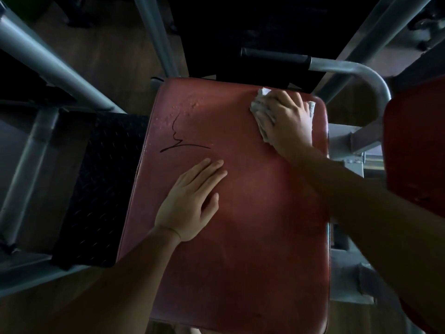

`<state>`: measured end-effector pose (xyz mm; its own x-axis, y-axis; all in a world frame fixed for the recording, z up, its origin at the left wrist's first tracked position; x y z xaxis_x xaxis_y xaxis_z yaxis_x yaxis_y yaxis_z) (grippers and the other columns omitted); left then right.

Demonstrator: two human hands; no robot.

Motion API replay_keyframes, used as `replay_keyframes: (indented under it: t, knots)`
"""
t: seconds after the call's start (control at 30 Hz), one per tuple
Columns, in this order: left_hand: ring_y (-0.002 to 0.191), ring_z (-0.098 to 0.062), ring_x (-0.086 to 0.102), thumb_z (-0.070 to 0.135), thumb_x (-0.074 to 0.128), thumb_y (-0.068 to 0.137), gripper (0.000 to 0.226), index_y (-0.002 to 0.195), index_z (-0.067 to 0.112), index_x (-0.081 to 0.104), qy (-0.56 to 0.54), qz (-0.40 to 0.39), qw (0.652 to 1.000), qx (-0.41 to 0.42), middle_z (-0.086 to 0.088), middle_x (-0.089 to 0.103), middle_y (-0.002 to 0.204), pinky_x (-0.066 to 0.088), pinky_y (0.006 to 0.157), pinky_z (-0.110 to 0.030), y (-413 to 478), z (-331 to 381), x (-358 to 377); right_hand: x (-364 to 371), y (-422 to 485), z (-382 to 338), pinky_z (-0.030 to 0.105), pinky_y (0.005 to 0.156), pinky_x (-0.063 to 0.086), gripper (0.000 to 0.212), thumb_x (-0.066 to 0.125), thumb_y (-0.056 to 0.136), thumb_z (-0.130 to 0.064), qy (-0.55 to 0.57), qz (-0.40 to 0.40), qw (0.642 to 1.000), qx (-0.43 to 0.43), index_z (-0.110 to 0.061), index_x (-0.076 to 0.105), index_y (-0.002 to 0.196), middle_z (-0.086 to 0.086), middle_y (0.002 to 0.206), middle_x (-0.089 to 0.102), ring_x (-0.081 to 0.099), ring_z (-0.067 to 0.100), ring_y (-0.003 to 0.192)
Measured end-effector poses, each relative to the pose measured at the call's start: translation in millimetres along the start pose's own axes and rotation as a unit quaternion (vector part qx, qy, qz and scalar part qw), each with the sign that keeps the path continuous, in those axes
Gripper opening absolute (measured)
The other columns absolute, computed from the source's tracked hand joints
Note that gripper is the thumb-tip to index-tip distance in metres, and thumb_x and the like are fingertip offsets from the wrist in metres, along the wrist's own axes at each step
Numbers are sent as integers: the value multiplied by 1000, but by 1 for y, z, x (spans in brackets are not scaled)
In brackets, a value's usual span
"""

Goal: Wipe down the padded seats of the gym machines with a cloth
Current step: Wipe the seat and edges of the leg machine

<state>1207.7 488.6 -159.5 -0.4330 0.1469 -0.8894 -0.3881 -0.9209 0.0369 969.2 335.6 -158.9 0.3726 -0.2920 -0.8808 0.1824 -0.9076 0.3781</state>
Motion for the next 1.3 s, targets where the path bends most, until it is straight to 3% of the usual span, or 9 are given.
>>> replay_keyframes:
  t: [0.07, 0.1, 0.23, 0.3, 0.37, 0.43, 0.57, 1.07, 1.3]
  knots:
    - [152, -10, 24, 30, 44, 100, 49, 147, 20, 49, 0, 0, 1000, -1, 10, 38, 159, 22, 120, -26, 0, 0, 0, 5, 1, -13, 45, 91, 43, 33, 56, 97, -42, -4, 22, 998, 61, -16, 72, 111, -2, 118, 66, 57, 31, 108]
    - [152, -9, 24, 30, 44, 100, 49, 147, 21, 49, -1, 0, 1000, -2, 10, 38, 159, 23, 120, -27, 0, -1, 0, 5, -3, -18, 45, 91, 44, 32, 56, 98, -41, -10, 26, 998, 52, -18, 73, 113, -2, 117, 67, 57, 32, 107]
    - [151, -10, 25, 29, 45, 99, 48, 145, 20, 52, -8, 5, 1000, 0, 9, 40, 158, 26, 120, -29, 0, 0, 0, -9, -33, -16, 45, 92, 45, 34, 54, 102, -38, 0, -37, 981, -191, -21, 68, 126, -1, 122, 66, 56, 29, 103]
    - [152, -9, 24, 29, 44, 99, 48, 146, 20, 51, -12, 3, 1000, -3, 11, 39, 158, 27, 120, -30, -1, 0, -1, -19, -40, -6, 44, 97, 45, 37, 53, 103, -40, 8, -73, 965, -253, -16, 67, 129, 0, 126, 65, 56, 26, 106]
    - [152, -8, 24, 30, 44, 99, 48, 146, 21, 51, -11, 2, 1000, -7, 12, 38, 159, 26, 119, -28, -1, 1, -2, -25, -44, 3, 45, 98, 45, 42, 51, 102, -42, 0, -78, 971, -227, -15, 65, 131, 1, 128, 64, 55, 26, 108]
    - [151, -8, 24, 30, 45, 98, 49, 145, 20, 52, -7, 1, 1000, -6, 11, 38, 159, 21, 119, -23, -1, 2, -3, -30, -53, 7, 47, 96, 45, 43, 51, 100, -41, 1, -62, 987, -146, -15, 65, 130, 1, 129, 63, 54, 26, 109]
    - [152, -9, 23, 31, 45, 97, 50, 145, 19, 52, 7, -9, 1000, -5, 10, 38, 159, 17, 120, -21, 0, 2, -3, -32, -81, -2, 39, 98, 38, 36, 58, 96, -36, 16, -19, 999, -35, -19, 68, 126, -5, 126, 64, 50, 20, 111]
    - [152, -16, 26, 27, 48, 97, 49, 143, 13, 54, 19, 3, 1000, 23, 3, 40, 159, 29, 121, -37, 0, 2, 0, -29, -85, -7, 44, 101, 42, 35, 64, 94, -36, -13, -25, 999, 23, -22, 68, 126, -4, 129, 62, 53, 22, 115]
    - [150, -20, 31, 22, 50, 96, 48, 143, 12, 54, 41, 17, 998, 33, 1, 42, 157, 27, 122, -44, -1, 5, 1, -29, -85, -8, 48, 112, 33, 34, 59, 96, -40, -29, -23, 999, 19, -25, 68, 125, -4, 129, 61, 53, 22, 112]
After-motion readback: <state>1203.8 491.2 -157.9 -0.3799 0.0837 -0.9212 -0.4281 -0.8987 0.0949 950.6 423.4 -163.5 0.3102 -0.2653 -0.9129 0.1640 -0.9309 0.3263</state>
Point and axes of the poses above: each hand's wrist, its own y-axis towards the middle knuckle, its own x-axis out of the palm, z = x × y, the point moved 1 cm from there along y, towards the middle knuckle
